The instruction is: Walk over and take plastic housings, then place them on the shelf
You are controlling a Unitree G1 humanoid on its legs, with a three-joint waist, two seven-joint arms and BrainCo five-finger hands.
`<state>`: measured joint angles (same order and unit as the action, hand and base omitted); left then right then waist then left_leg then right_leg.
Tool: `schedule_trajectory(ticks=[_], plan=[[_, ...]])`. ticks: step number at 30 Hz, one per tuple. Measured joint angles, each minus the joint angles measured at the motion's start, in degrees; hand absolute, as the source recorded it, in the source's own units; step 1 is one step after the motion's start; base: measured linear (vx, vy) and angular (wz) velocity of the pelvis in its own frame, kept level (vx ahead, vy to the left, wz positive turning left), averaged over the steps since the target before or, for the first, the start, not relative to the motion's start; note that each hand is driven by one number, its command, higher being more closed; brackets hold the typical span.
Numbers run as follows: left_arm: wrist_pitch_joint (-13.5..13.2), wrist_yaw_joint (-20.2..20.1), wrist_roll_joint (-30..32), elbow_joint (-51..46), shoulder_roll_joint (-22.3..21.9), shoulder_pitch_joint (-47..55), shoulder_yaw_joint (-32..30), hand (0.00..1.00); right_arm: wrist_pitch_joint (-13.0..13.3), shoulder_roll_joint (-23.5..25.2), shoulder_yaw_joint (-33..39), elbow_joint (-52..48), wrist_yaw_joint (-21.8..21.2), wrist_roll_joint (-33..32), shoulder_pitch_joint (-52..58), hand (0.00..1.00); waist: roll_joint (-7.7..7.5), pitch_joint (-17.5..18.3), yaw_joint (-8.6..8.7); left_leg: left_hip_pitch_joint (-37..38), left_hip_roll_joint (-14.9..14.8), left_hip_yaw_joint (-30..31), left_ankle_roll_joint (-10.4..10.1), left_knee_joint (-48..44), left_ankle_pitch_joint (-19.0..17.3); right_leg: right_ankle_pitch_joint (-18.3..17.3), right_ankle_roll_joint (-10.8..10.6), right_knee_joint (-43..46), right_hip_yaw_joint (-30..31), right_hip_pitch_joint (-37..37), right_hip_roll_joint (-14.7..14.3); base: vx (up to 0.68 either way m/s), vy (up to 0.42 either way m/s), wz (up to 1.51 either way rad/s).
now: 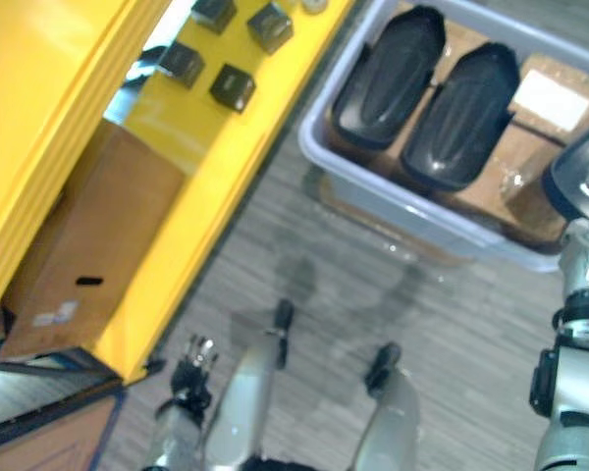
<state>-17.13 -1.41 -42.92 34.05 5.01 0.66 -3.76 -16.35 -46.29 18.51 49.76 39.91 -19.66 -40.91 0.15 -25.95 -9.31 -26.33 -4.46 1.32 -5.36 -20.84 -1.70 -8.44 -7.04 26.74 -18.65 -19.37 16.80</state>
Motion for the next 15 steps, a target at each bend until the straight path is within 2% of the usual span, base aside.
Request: schedule_trajectory(ticks=[2,6,8,10,11,12,15], plan=[[0.0,2.0,0.0,-6.6,1.8,1.5,-0.5,0.0,0.9,0.3,2.3,-0.8,0.2,0.0,1.0,1.0,-1.13,-0.2,0.88,3.7,0.2,-0.1,-0.1,3.6,1.1,0.9,-0.3,-3.1,-0.4,3.6,-0.7,0.1,-0.019,0.06],[0.0,5.3,1.5,-21.8,2.8,4.1,-4.7,0.0,2.9,1.3,6.9,-8.5,1.1,1.3,5.2,1.0,-1.78,0.1,1.99,9.9,0.2,-0.2,-0.2,8.6,2.3,2.8,-0.8,-9.2,-1.7,10.2,-1.9,0.12,-0.019,0.02],[0.8,5.9,5.4,-30.4,4.6,4.1,-6.4,0.0,5.5,4.1,7.6,-16.4,1.5,5.4,7.9,1.0,-2.72,2.8,2.61,12.5,0.1,-0.7,-0.3,11.1,2.3,3.5,-1.1,-12.4,-2.0,13.0,-2.4,0.11,-0.02,-0.04],[1.7,6.0,9.1,-35.6,5.5,2.7,-6.1,0.0,6.8,6.8,7.6,-23.6,1.4,9.8,9.3,1.0,-3.26,5.3,3.29,14.3,0.1,-1.0,-0.3,12.6,2.3,4.6,-1.5,-15.3,-2.4,15.3,-2.9,0.13,0.0,-0.03],[1.8,6.0,9.4,-35.9,5.6,2.6,-6.1,0.0,6.8,7.0,7.5,-24.0,1.4,10.1,9.3,1.0,-3.26,5.4,3.34,14.5,0.1,-1.1,-0.3,12.7,2.3,4.7,-1.5,-15.5,-2.4,15.5,-2.9,0.13,0.011,-0.1],[4.2,5.6,12.1,-38.8,6.7,-0.5,-4.8,0.0,8.2,9.1,6.2,-29.4,0.7,14.9,9.4,1.0,-3.51,7.1,3.61,16.9,0.1,-1.9,-0.3,13.9,2.3,5.7,-2.0,-17.9,-2.4,18.0,-3.1,0.1,0.014,-0.11],[10.2,4.6,14.6,-40.2,9.7,-6.7,-0.3,0.0,11.2,12.5,1.3,-35.2,-2.2,23.6,9.4,1.0,-3.77,11.1,3.69,20.8,-0.4,-3.3,-0.3,16.9,2.3,8.1,-2.1,-20.7,-1.9,20.8,-4.0,0.1,0.016,-0.21]])
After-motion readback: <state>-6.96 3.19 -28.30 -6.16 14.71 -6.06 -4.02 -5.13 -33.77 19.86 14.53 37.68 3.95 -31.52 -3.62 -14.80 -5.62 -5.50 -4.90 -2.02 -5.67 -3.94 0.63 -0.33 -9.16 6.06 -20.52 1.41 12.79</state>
